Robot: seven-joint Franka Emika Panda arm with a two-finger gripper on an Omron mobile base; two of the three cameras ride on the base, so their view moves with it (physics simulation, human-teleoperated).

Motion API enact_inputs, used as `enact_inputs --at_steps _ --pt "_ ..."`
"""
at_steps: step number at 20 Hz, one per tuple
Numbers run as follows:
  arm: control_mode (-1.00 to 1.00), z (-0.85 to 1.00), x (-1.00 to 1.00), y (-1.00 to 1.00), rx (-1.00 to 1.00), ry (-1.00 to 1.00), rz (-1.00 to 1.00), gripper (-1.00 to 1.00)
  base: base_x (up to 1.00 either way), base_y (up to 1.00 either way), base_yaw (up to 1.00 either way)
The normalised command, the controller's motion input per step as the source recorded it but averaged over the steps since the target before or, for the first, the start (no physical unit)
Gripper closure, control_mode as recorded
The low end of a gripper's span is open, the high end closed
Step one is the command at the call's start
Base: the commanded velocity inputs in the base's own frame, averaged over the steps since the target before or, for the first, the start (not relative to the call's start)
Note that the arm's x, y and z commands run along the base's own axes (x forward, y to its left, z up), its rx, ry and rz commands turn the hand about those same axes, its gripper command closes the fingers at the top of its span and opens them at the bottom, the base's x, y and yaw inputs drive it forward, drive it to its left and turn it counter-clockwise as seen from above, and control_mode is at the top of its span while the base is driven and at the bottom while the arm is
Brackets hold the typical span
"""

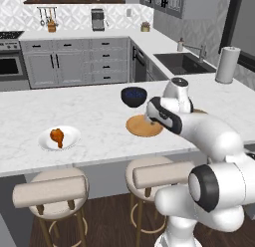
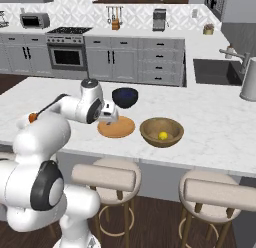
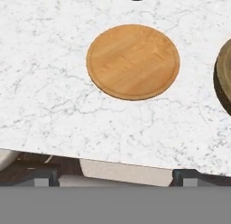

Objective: Pick the chicken drumstick and lemon from their plates and place them in the bowl. Then put the bowl in the fridge.

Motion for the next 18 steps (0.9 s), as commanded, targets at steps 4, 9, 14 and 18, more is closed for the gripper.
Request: enact_inputs --at_steps 4,9,14,18 --pt "-1.00 0.00 -0.05 1.00 0.00 0.00 0.01 -1.00 0.00 0.00 0.00" --pt "-1.00 0.00 0.00 1.00 0.01 0.00 0.13 -1.00 0.00 0.00 0.00" --pt "-1.00 0.00 0.11 1.00 0.09 0.00 0.08 -1.00 0.00 0.00 0.00" --pt "-1.00 0.00 0.17 1.00 0.05 0.00 0.05 -1.00 0.00 0.00 0.00"
